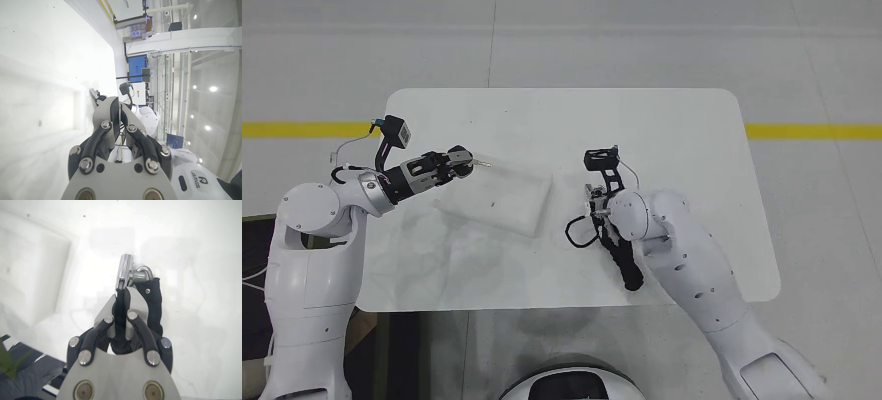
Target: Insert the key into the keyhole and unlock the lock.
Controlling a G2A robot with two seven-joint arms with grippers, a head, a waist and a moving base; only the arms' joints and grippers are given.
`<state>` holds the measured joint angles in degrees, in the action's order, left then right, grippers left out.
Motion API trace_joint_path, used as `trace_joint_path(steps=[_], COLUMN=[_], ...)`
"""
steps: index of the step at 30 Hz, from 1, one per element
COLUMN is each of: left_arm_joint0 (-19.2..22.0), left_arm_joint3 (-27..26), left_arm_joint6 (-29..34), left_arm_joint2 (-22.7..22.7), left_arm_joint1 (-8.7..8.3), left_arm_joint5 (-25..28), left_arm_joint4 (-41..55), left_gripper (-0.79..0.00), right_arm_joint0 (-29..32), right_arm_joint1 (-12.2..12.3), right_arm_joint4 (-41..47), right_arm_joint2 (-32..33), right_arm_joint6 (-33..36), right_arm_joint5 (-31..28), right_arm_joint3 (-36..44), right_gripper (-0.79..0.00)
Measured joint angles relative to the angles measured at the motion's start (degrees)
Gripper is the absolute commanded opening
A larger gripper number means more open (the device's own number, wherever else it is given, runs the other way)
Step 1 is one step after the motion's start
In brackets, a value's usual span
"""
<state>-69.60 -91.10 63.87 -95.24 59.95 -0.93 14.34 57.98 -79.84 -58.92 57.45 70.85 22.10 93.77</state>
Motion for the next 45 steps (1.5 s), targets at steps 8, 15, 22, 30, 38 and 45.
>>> trace_joint_path(steps=[8, 15, 22, 30, 38, 45], left_arm_joint0=[0.0, 0.0, 0.0, -2.73, -4.52, -2.68], left_arm_joint3=[0.0, 0.0, 0.0, -2.54, -2.51, -1.39], left_arm_joint6=[0.0, 0.0, 0.0, -3.99, -19.26, -21.0], left_arm_joint2=[0.0, 0.0, 0.0, -0.67, 8.89, 16.62], left_arm_joint1=[0.0, 0.0, 0.0, 0.74, 4.04, 5.71], left_arm_joint5=[0.0, 0.0, 0.0, 0.7, -1.97, -3.43], left_arm_joint4=[0.0, 0.0, 0.0, 4.25, 34.24, 38.06], left_gripper=[-0.785, -0.785, -0.785, -0.785, -0.785, -0.785], right_arm_joint0=[1.08, 2.86, 5.14, 8.71, 10.82, 7.38], right_arm_joint1=[0.2, 0.81, 1.63, 1.55, 1.22, 1.44], right_arm_joint4=[11.1, 27.5, 50.54, 52.02, 79.5, 96.38], right_arm_joint2=[8.28, 19.21, 28.05, 28.95, 30.53, 29.87], right_arm_joint6=[4.92, 5.31, 8.29, 4.11, 0.24, 7.8], right_arm_joint5=[-7.74, -12.27, -19.1, -20.68, -28.8, -28.64], right_arm_joint3=[-0.43, 0.37, -3.44, -1.11, -8.81, -17.54], right_gripper=[-0.785, -0.785, -0.785, -0.785, -0.785, -0.785])
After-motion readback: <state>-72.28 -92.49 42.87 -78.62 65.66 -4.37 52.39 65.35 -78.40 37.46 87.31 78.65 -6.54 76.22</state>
